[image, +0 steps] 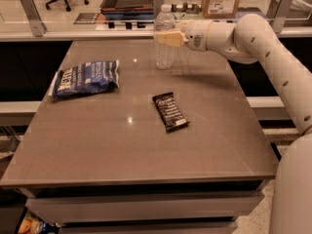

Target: Knock water bottle over

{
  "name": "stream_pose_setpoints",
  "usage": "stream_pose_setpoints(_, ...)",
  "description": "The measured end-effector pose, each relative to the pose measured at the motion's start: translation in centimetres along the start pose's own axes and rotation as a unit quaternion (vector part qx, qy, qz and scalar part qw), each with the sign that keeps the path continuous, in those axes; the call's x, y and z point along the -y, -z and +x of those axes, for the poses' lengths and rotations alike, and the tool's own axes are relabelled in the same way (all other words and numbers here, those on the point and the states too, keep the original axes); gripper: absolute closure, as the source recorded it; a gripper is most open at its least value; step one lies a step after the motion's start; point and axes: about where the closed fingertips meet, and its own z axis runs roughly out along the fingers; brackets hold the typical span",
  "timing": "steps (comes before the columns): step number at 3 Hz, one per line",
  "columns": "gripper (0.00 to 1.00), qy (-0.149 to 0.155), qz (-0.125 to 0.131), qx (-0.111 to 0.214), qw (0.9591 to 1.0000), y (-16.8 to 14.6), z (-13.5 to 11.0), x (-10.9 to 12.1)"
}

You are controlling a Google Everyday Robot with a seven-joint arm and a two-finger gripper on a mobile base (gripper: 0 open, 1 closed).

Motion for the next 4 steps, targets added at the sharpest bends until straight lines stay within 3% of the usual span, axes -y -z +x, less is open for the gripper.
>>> stream_pose_setpoints(1, 0.88, 0.0, -0.003, 0.0, 1.0, -0.3, 0.0, -0.2)
stream_pose_setpoints(2, 1.0, -0.001, -0.005, 0.0, 1.0, -0.6, 0.0, -0.3)
stream_pose_setpoints(3, 1.0, 0.004, -0.002, -0.008, 1.0, -0.6, -0.2, -0.5)
stream_pose_setpoints(4, 1.0, 0.017, 0.008, -0.037, 0.9991, 0.0, -1.3, -0.5)
